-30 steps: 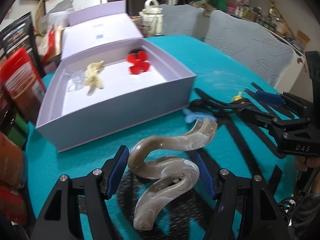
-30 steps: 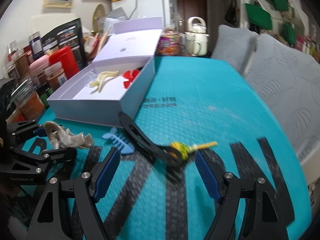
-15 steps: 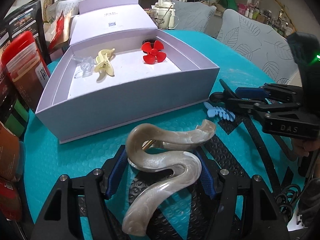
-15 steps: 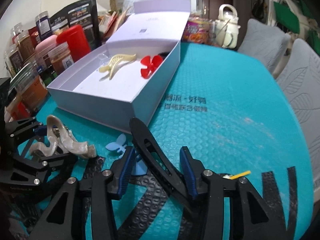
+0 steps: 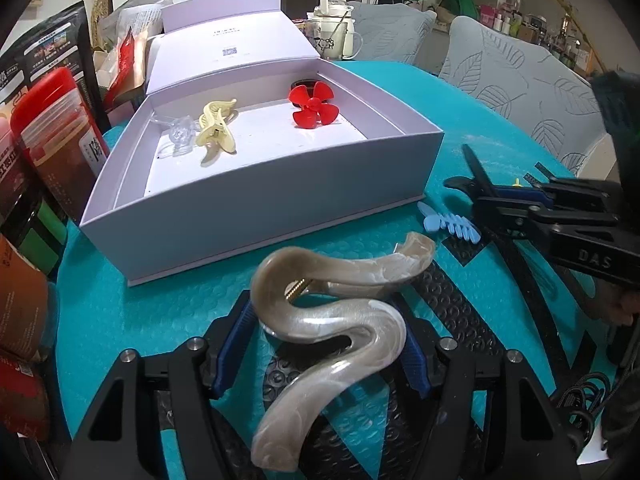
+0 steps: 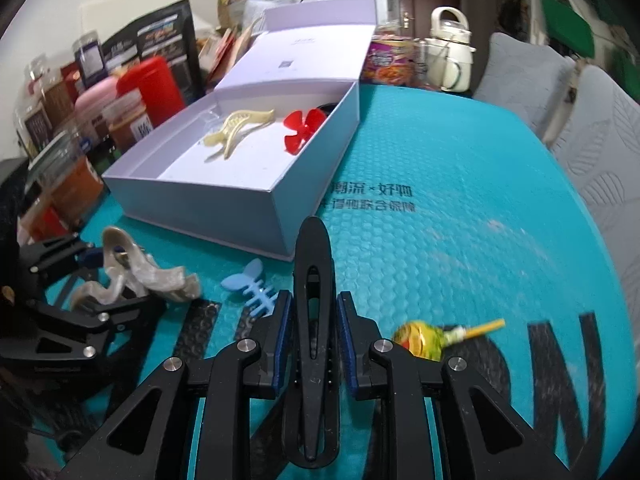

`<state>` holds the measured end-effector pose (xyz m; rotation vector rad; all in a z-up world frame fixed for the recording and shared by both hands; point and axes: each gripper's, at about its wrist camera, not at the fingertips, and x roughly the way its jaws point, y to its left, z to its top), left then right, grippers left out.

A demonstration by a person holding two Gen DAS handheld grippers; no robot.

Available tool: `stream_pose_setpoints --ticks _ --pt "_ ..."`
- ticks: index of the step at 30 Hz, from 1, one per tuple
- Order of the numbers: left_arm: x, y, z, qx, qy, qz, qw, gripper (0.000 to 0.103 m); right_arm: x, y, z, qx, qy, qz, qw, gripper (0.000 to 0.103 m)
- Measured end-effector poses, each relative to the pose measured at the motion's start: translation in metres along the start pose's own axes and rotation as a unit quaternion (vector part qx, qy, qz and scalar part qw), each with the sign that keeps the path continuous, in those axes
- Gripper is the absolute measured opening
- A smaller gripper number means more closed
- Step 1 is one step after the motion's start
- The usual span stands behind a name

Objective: Organize rigid objects

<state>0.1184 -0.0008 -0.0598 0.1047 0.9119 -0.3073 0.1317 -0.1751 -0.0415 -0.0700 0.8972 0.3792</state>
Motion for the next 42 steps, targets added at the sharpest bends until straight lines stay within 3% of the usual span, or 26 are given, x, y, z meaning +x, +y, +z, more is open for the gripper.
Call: stream_pose_setpoints --ticks 14,28,42 --pt "-0.02 0.003 -0.014 -0.023 -0.009 0.008 0.9997 0.063 -0.037 0.017 -0.03 0.011 -0.02 -0.008 1.0 0.022" --pt "-0.067 -0.001 -0.031 -0.03 -0.039 0.025 0.9985 0.063 -0.063 0.052 -0.048 0.004 -0.037 0.022 0.999 0.022" --pt "-0.116 0.0 -0.028 -0.046 -0.074 0.044 0.9952 0.063 -0.084 0.08 -0.039 -0.01 -0.053 0.061 0.997 0.022"
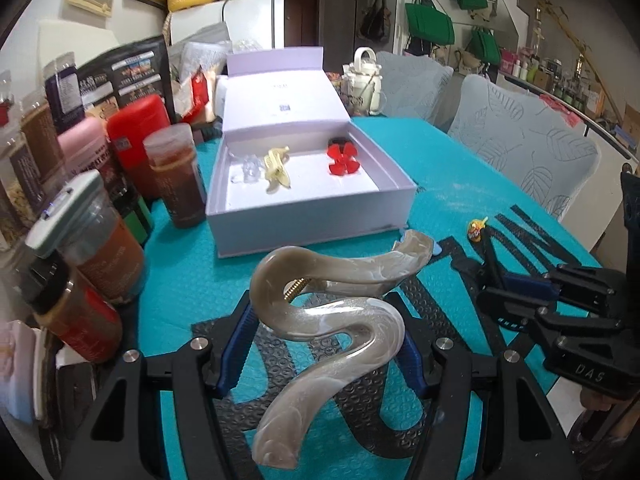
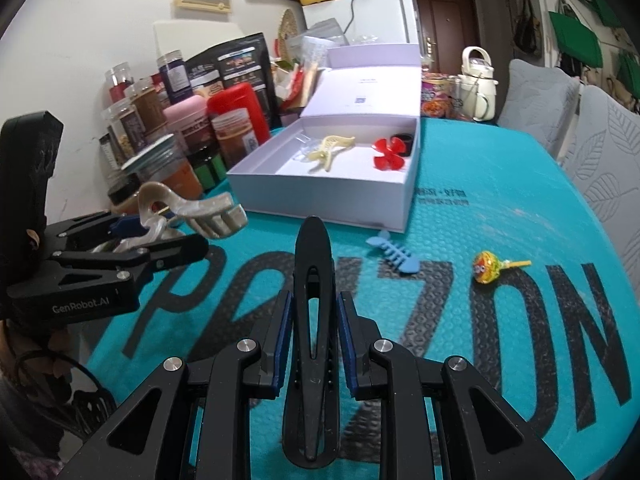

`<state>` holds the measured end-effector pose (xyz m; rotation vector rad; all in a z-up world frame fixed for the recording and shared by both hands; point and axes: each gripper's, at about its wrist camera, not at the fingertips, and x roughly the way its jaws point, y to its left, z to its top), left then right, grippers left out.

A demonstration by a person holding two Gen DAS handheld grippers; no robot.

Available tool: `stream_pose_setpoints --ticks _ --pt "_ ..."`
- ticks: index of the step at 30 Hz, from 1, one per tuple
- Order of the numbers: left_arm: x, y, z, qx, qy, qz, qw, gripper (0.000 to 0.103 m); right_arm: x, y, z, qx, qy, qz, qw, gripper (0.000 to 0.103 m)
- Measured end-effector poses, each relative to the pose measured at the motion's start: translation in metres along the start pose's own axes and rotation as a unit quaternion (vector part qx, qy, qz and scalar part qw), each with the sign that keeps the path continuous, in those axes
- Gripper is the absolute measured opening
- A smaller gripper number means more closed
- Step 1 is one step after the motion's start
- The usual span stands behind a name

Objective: Organize rigid objects
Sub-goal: 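Carry the marbled clip with the left gripper over the white box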

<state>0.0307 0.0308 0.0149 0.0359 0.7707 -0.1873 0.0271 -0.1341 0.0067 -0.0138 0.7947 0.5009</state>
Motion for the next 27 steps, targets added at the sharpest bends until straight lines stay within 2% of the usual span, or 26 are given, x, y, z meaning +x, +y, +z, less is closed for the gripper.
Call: stream_pose_setpoints --ticks 12,27 --pt "-0.015 0.001 0.032 0.0 -0.028 -0.008 0.9996 0.063 -0.009 0.012 0.031 -0.033 -0.017 0.017 0.999 0.022" --pt "-0.008 0.017 0.086 0.007 -0.057 -0.013 0.9983 0.063 -0.003 0.01 0.093 -0.052 -0.049 0.015 0.997 0.022"
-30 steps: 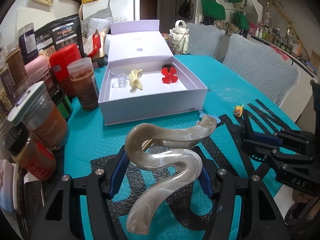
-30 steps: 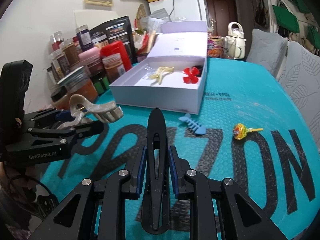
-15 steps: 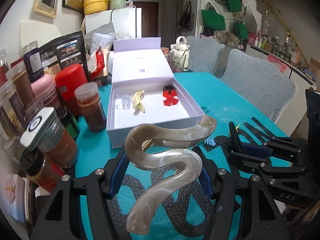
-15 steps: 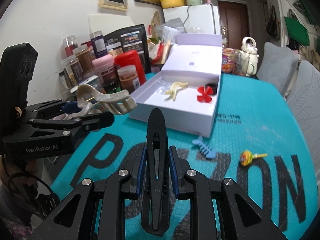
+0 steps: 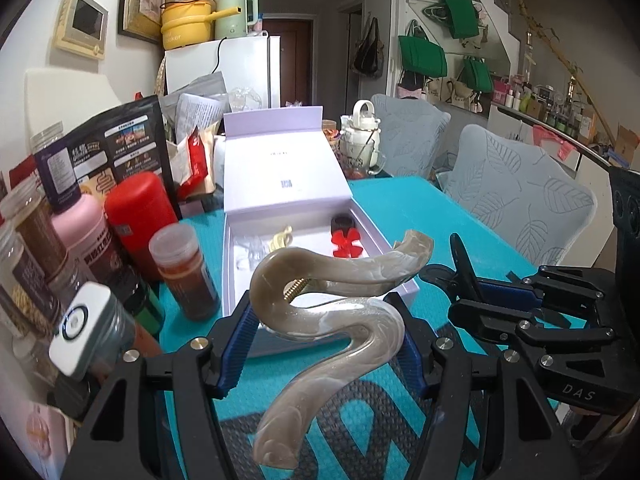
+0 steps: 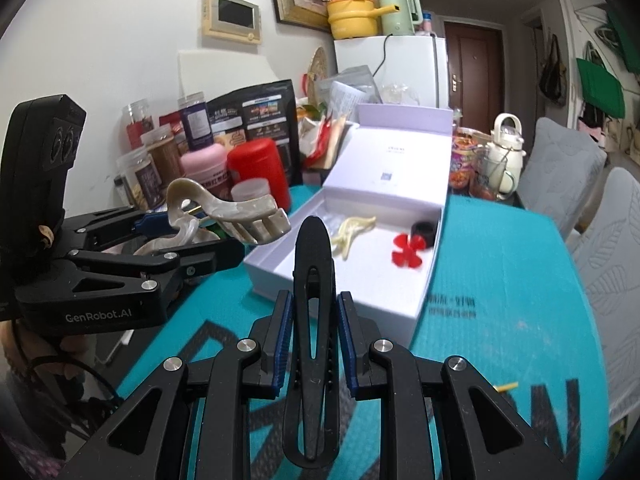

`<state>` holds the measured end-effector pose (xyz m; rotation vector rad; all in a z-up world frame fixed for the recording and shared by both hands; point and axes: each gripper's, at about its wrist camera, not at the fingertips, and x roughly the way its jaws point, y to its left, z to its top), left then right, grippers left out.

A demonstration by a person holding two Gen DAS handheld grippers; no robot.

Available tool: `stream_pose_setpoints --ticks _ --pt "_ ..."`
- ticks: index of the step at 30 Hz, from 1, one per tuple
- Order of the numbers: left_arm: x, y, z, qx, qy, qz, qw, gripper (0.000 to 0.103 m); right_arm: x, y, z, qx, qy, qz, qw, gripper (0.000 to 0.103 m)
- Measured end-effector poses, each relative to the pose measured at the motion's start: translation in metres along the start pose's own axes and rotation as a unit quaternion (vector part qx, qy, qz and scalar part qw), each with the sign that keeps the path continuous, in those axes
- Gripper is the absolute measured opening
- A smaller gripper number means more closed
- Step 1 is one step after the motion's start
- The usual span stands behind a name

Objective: Organize rigid objects
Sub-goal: 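Carry the marbled clip with the left gripper over the white box, then open the left gripper releasing the marbled clip into the box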

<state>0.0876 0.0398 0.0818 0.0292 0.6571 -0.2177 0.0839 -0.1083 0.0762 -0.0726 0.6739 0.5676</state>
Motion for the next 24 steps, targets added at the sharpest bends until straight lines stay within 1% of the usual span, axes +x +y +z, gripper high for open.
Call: stream_pose_setpoints --ticks 11,24 --pt "0.02 0.014 0.038 0.001 -0.016 -0.001 0.9999 0.063 0.027 -0.016 0.038 -0.006 -0.005 -0.002 1.0 0.022" --pt "0.058 0.028 0.076 0.0 -0.016 0.001 0.9999 0.063 0.056 -0.036 0.079 -0.015 -0.014 -0.003 1.0 0.022"
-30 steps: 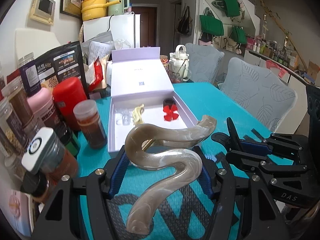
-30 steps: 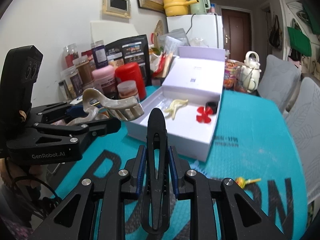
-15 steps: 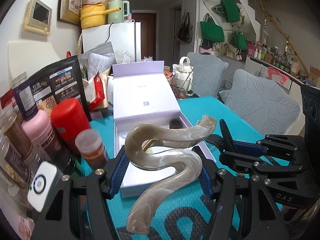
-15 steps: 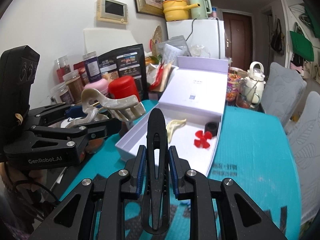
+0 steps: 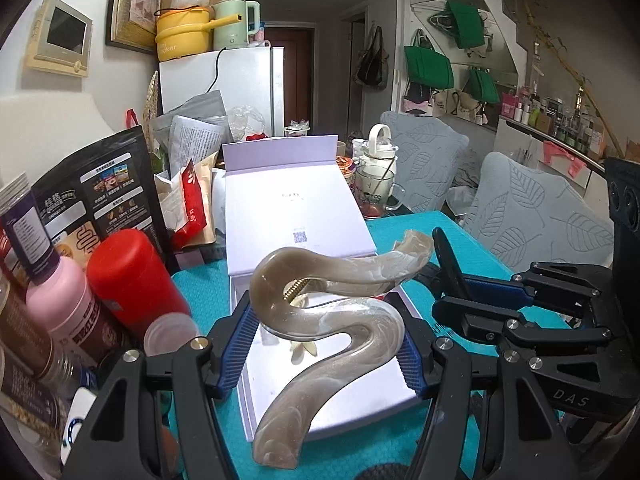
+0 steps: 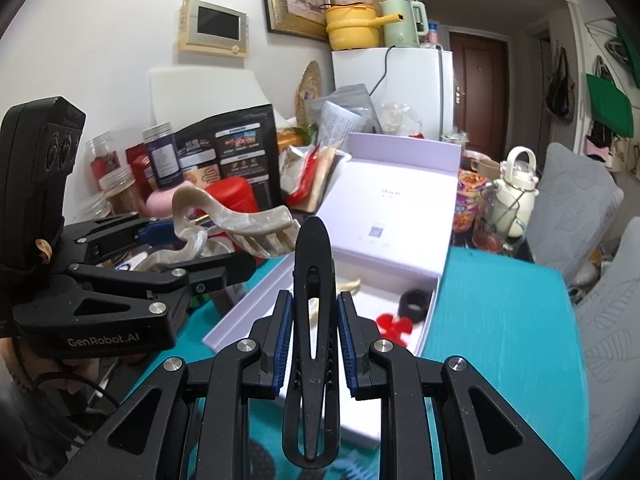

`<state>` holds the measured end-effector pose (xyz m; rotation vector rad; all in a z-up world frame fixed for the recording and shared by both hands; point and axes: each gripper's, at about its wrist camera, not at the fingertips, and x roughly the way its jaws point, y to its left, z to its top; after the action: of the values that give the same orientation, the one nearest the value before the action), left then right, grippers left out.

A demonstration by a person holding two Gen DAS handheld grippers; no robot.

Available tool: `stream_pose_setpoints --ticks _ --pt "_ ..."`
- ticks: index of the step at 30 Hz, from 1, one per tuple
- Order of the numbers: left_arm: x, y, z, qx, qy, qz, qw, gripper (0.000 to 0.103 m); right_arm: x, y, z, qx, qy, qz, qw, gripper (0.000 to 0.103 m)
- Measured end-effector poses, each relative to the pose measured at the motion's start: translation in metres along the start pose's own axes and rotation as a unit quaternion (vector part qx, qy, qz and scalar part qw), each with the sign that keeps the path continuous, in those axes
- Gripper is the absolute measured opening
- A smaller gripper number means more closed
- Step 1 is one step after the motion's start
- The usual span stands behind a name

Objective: Organize rigid objects
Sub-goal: 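Open the left gripper releasing the marbled clip into the box, then withdraw the left gripper from the box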

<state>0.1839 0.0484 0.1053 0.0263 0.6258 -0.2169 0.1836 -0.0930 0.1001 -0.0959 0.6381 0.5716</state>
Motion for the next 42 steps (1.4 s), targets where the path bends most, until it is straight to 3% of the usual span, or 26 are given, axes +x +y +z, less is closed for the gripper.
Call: stream_pose_setpoints --ticks 8,17,42 --pt "0.03 0.011 0.014 -0.012 0.003 -0.004 0.9999 0.057 0.029 -0.013 0.018 -0.005 0.004 0.004 1.0 0.022" --pt "0.078 0.026 0.004 -0.031 0.046 0.006 0.9984 0.057 0.071 -0.029 0.011 0.011 0.044 0.009 0.999 0.022" --pt "0.112 0.056 0.012 -0.044 0.054 0.036 0.9969 0.057 0.119 -0.039 0.031 0.018 0.053 0.026 0.998 0.022"
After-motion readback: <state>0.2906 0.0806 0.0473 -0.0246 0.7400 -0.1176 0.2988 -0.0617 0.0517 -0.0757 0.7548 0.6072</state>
